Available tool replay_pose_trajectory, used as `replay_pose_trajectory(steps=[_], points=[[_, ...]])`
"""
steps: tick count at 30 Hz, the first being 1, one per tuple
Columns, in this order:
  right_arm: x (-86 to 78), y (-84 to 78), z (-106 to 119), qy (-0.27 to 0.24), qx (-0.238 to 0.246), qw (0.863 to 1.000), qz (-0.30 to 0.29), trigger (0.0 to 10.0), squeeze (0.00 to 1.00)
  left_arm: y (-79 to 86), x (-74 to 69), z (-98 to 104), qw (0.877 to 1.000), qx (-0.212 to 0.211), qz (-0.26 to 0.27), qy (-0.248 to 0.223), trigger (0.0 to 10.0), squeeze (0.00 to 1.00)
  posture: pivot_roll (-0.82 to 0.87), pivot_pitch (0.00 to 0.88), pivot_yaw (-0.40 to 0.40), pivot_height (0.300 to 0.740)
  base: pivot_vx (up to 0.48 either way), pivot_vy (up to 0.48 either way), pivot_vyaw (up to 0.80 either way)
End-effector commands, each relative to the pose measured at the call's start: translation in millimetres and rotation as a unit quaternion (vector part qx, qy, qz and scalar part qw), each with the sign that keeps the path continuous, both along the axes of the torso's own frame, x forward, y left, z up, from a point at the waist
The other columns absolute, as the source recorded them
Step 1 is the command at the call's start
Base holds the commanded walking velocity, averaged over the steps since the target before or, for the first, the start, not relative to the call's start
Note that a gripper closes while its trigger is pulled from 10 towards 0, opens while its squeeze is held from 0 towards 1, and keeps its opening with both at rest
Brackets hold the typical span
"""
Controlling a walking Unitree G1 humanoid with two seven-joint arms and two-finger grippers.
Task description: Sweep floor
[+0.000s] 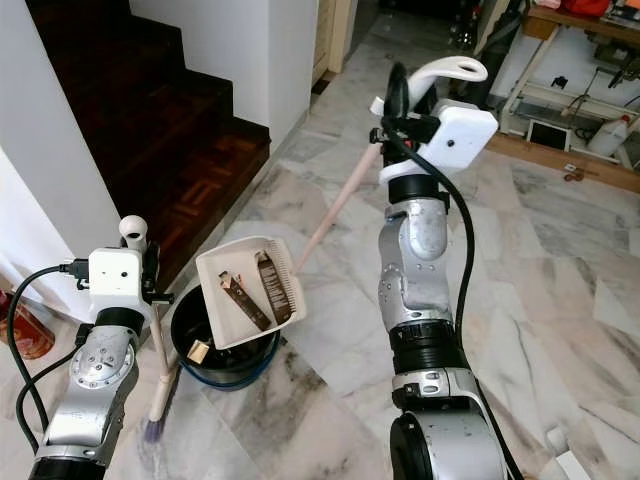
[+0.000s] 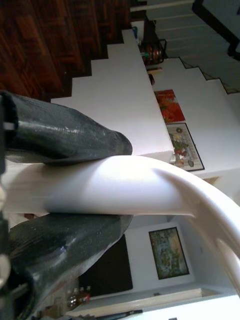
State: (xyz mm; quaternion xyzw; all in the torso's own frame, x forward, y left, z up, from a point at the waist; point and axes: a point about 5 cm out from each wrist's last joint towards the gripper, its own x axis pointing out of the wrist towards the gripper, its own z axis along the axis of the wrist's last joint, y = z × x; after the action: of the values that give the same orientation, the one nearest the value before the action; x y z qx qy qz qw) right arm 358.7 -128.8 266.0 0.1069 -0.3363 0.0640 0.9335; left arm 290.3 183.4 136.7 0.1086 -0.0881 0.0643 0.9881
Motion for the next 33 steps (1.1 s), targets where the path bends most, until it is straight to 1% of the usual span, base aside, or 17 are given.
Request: replay_pose_trajectory(steps=[1, 8, 9, 12, 15, 18, 21, 23, 25, 26, 29, 33], points=[[-8.8, -0.5, 26.1, -0.067, 0.005, 0.998, -0.008, 10.0, 0.00, -7.5, -2.0, 7.7, 1.000, 0.002, -0.014, -0.022, 10.0, 0.00, 0.14, 0.086, -0.109, 0.740, 0.000, 0.000, 0.00], [-13.8, -0.4, 30.7, -0.093, 0.002, 0.995, -0.029, 10.0, 0.00, -6.9, -2.8, 8.4, 1.000, 0.001, -0.013, -0.026, 10.0, 0.00, 0.14, 0.086, -0.108, 0.740, 0.000, 0.000, 0.00], [-17.0, 1.5, 33.3, -0.107, -0.003, 0.994, -0.034, 10.0, 0.00, -7.1, -2.9, 8.4, 1.000, 0.001, -0.014, -0.026, 10.0, 0.00, 0.14, 0.086, -0.108, 0.740, 0.000, 0.000, 0.00], [-22.4, 6.1, 37.4, -0.129, -0.006, 0.991, -0.035, 10.0, 0.00, -7.8, -2.3, 9.0, 0.999, 0.000, -0.016, -0.027, 10.0, 0.00, 0.14, 0.085, -0.108, 0.740, 0.000, 0.000, 0.00], [-26.7, 11.2, 39.2, -0.143, -0.006, 0.989, -0.033, 10.0, 0.00, -8.2, -2.2, 9.4, 0.999, -0.001, -0.017, -0.029, 10.0, 0.00, 0.14, 0.084, -0.107, 0.740, 0.000, 0.000, 0.00], [-31.7, 19.3, 40.0, -0.154, -0.004, 0.988, -0.019, 10.0, 0.00, -8.1, -2.4, 9.4, 0.999, 0.000, -0.019, -0.029, 10.0, 0.00, 0.14, 0.083, -0.108, 0.740, 0.000, 0.000, 0.00], [-38.6, 30.7, 40.2, -0.168, -0.011, 0.986, 0.000, 10.0, 0.00, -7.7, -2.6, 9.5, 0.999, 0.000, -0.019, -0.029, 10.0, 0.00, 0.15, 0.084, -0.108, 0.740, 0.000, 0.000, 0.00], [-43.6, 39.4, 39.0, -0.171, -0.007, 0.985, 0.019, 10.0, 0.00, -7.6, -2.7, 9.8, 0.999, 0.001, -0.019, -0.030, 10.0, 0.00, 0.15, 0.085, -0.109, 0.740, 0.000, 0.000, 0.00], [-48.8, 47.9, 38.3, -0.179, -0.021, 0.983, 0.037, 10.0, 0.00, -7.9, -2.7, 10.3, 0.999, 0.010, -0.022, -0.031, 10.0, 0.00, 0.15, 0.086, -0.110, 0.740, 0.000, 0.000, 0.00], [-48.8, 47.9, 38.3, -0.179, -0.021, 0.983, 0.037, 10.0, 0.00, -7.9, -2.7, 10.3, 0.999, 0.010, -0.022, -0.031, 10.0, 0.00, 0.15, 0.086, -0.110, 0.740, 0.000, 0.000, 0.00], [-55.8, 56.9, 36.2, -0.186, -0.033, 0.980, 0.062, 10.0, 0.00, -9.6, -3.3, 10.0, 0.999, 0.012, -0.026, -0.031, 10.0, 0.00, 0.15, 0.088, -0.110, 0.740, 0.000, 0.000, 0.00], [-58.7, 59.2, 34.5, -0.190, -0.046, 0.978, 0.072, 10.0, 0.00, -10.3, -3.3, 9.8, 0.999, 0.011, -0.027, -0.031, 10.0, 0.00, 0.14, 0.090, -0.111, 0.740, 0.000, 0.000, 0.00]])
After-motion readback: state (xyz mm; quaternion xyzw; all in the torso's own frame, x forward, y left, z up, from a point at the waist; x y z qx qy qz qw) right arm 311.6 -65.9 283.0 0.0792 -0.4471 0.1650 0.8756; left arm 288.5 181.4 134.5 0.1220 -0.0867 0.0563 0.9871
